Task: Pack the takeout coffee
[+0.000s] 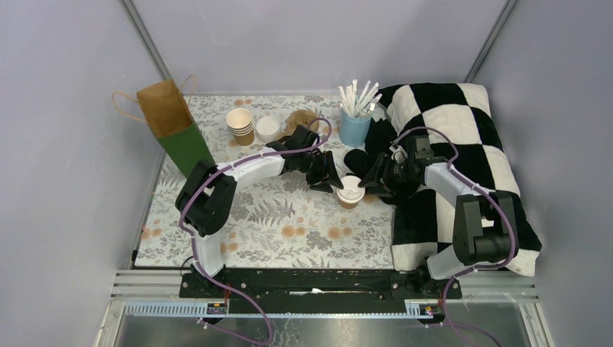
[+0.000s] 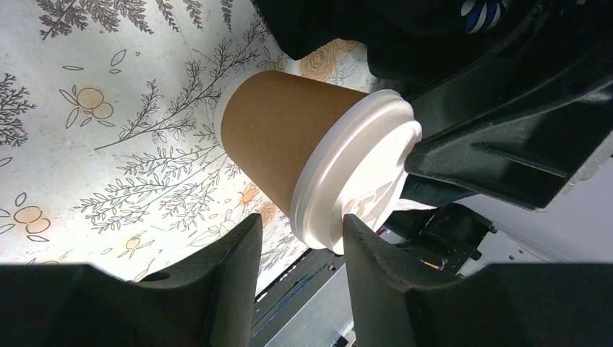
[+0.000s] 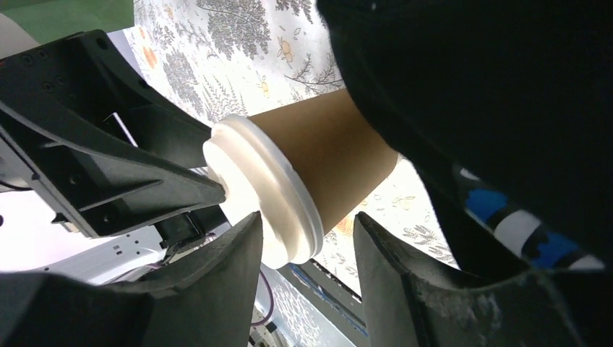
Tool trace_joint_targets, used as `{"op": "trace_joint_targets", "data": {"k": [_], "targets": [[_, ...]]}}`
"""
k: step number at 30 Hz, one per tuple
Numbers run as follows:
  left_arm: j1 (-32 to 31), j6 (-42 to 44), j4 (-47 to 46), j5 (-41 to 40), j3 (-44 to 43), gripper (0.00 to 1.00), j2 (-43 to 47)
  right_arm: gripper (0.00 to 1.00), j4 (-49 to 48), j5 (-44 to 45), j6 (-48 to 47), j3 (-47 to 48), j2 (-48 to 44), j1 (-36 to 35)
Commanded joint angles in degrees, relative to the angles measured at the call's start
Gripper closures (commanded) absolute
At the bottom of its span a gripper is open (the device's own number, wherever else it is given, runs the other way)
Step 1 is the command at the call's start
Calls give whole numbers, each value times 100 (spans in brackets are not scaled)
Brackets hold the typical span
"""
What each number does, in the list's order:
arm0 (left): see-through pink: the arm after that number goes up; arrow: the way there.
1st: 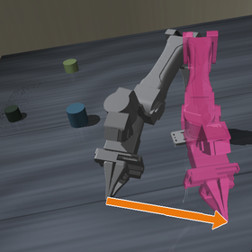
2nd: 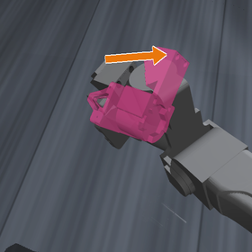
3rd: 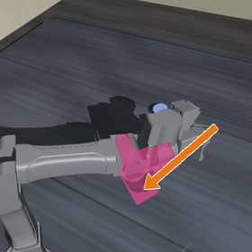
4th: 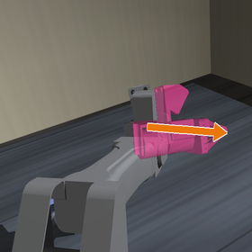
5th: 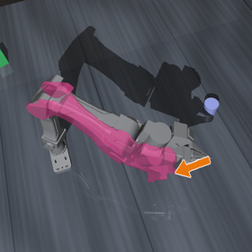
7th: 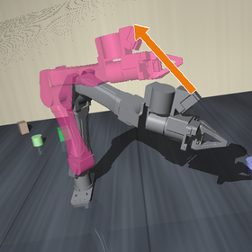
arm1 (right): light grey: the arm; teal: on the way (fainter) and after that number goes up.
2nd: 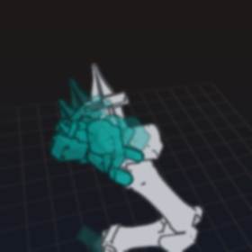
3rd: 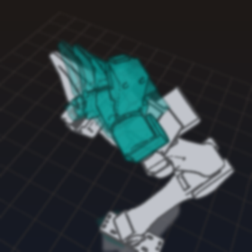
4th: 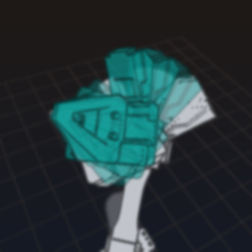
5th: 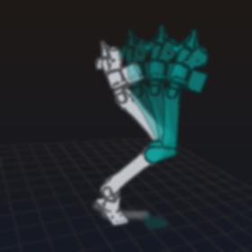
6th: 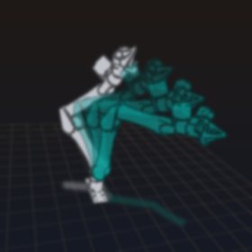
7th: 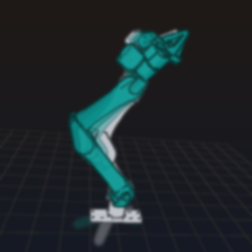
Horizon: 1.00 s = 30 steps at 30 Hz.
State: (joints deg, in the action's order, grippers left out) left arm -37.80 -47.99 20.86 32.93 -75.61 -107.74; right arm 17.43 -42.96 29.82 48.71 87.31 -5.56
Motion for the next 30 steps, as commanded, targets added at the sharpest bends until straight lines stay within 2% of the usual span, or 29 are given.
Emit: {"op": "trace_joint_targets", "data": {"k": [1, 11, 16, 30], "targets": [[6, 89, 8, -35, -168, 50, 57, 42, 341, -71, 16, 422, -343, 38], [232, 93, -62, -1, -518, 33, -29, 34, 96, -220, 116, 516, 105, 29], [221, 71, -324, 89, -410, 32, -363, 35, 33, -206, 59, 309, 239, 12], [221, 246, -195, -241, 149, 36, -262, 38, 86, 456, 261, -234, 156, -24]]}}
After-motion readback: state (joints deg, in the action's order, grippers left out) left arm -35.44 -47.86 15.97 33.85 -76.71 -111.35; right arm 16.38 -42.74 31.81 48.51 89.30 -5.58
